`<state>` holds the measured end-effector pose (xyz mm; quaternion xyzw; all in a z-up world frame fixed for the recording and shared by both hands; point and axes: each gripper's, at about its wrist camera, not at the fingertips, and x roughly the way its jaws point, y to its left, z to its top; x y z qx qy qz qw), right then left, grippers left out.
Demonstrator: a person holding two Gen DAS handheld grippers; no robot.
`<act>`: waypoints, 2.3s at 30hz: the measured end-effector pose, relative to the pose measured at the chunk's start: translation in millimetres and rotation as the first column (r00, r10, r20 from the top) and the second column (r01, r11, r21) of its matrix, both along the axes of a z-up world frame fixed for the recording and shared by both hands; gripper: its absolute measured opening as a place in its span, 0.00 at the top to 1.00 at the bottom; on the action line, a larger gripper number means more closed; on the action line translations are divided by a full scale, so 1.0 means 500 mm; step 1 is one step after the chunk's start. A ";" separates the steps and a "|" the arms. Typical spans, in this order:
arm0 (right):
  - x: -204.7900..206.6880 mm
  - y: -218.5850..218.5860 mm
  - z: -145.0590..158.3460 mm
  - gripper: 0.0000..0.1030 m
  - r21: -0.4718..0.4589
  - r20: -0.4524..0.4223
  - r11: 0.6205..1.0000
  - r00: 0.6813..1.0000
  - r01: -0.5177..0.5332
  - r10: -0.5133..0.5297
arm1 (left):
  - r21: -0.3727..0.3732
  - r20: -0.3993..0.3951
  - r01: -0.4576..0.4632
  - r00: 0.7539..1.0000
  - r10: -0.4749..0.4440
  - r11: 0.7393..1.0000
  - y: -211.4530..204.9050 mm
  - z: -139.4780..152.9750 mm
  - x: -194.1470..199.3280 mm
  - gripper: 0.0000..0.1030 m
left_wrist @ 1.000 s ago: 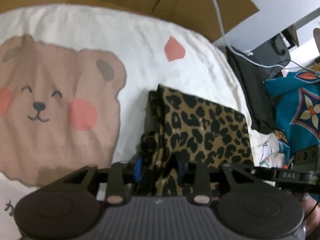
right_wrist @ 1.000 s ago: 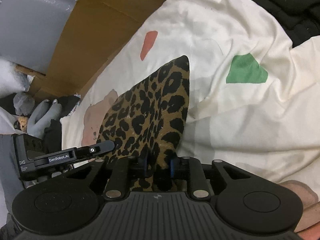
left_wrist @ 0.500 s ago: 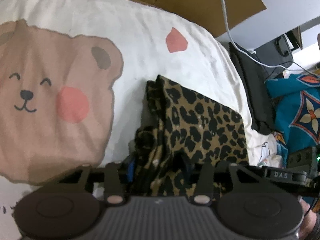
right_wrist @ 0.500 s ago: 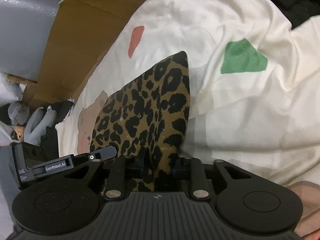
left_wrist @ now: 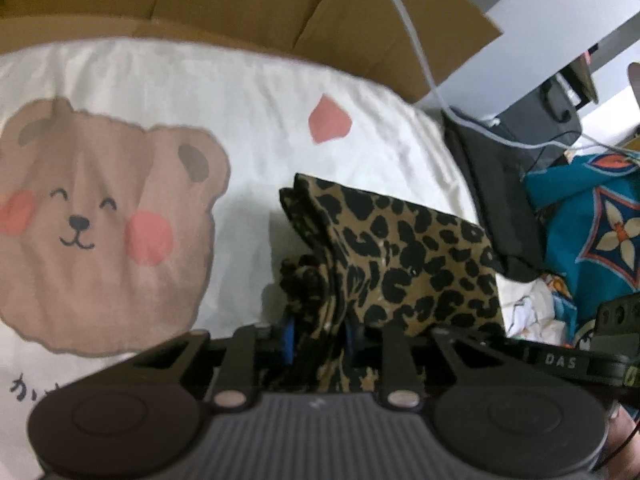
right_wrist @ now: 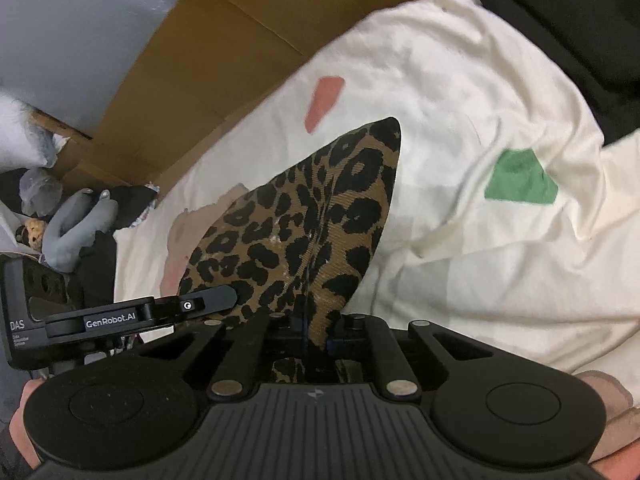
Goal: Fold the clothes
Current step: 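Lift the folded skirt edge upward with both tools, then carry the lifted leopard skirt with both tools toward the teal cloth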
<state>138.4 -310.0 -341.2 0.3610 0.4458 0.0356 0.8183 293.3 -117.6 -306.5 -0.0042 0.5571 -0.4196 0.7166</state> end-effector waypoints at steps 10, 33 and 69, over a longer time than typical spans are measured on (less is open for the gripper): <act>0.016 0.013 0.060 0.94 -0.078 0.079 0.996 0.996 -0.042 0.048 | -0.080 0.084 -0.037 0.996 0.043 0.996 0.033 0.050 -0.018 0.78; -0.022 0.050 0.207 0.95 -0.303 0.220 0.938 0.946 -0.165 0.238 | -0.115 0.270 -0.121 0.951 0.148 0.986 0.055 0.206 -0.110 0.78; -0.154 -0.028 0.893 0.95 -0.369 0.451 0.929 0.881 0.039 0.142 | -0.229 0.421 -0.128 0.881 0.217 0.965 -0.033 0.828 -0.266 0.78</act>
